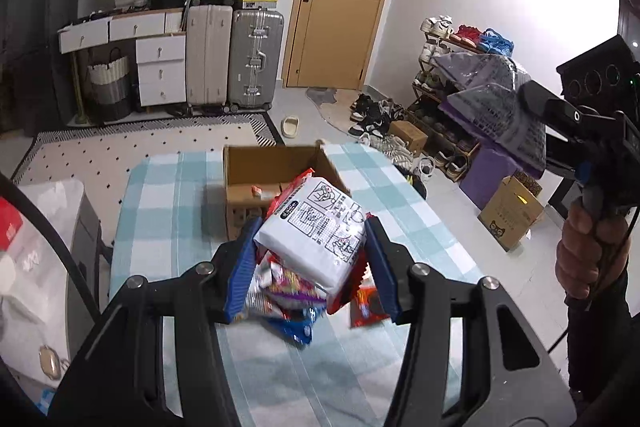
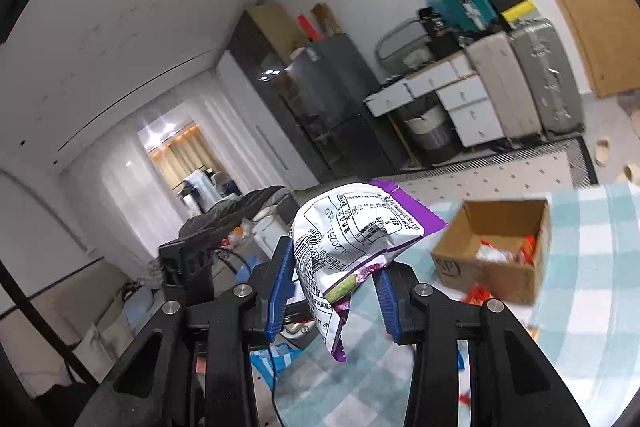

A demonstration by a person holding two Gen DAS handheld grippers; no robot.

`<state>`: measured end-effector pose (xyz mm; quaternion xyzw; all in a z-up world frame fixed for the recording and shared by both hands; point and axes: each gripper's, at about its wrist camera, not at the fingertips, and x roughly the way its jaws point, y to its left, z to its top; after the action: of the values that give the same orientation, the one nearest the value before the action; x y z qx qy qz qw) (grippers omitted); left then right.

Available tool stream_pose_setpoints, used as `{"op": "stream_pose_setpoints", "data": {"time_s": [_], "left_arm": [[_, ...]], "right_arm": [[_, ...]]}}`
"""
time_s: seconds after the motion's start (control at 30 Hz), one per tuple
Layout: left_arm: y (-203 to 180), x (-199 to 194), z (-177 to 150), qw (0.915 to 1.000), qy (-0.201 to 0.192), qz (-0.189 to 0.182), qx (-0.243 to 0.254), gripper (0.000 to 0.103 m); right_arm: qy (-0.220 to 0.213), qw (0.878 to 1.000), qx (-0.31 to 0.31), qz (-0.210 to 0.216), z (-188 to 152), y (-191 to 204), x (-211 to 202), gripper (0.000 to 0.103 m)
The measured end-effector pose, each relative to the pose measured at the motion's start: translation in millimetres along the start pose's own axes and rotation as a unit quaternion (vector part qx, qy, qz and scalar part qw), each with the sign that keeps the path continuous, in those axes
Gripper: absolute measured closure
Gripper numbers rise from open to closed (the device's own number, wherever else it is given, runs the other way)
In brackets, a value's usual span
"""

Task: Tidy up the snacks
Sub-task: 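Lift both bags over the cardboard box and open both grippers to release them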

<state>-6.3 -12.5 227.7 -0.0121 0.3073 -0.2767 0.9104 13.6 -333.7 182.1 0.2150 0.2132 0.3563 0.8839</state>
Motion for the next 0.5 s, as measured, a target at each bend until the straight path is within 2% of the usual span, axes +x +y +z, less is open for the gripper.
{"op": "stream_pose_setpoints", "data": {"time_s": [0.13, 0.23, 0.33, 0.5], "left_arm": [[8.1, 12.5, 35.3, 0.9999, -0.006, -0.007, -0.008, 0.054], [16.0, 20.2, 61.2, 0.9992, -0.017, -0.008, -0.035, 0.054], [17.7, 33.7, 86.8, 0.9989, -0.021, -0.006, -0.041, 0.054], [22.8, 76.0, 116.6, 0.9987, 0.003, -0.004, -0.05, 0.054]], "right_arm": [[-0.005, 1.0, 0.017, 0.01, 23.3, -11.9, 12.1, 0.064], [-0.009, 1.0, 0.024, -0.004, 39.4, -24.2, 20.6, 0.064], [-0.009, 0.999, 0.029, -0.016, 58.7, -40.6, 32.7, 0.064], [-0.002, 0.999, 0.024, -0.045, 86.3, -71.4, 58.8, 0.064]]}}
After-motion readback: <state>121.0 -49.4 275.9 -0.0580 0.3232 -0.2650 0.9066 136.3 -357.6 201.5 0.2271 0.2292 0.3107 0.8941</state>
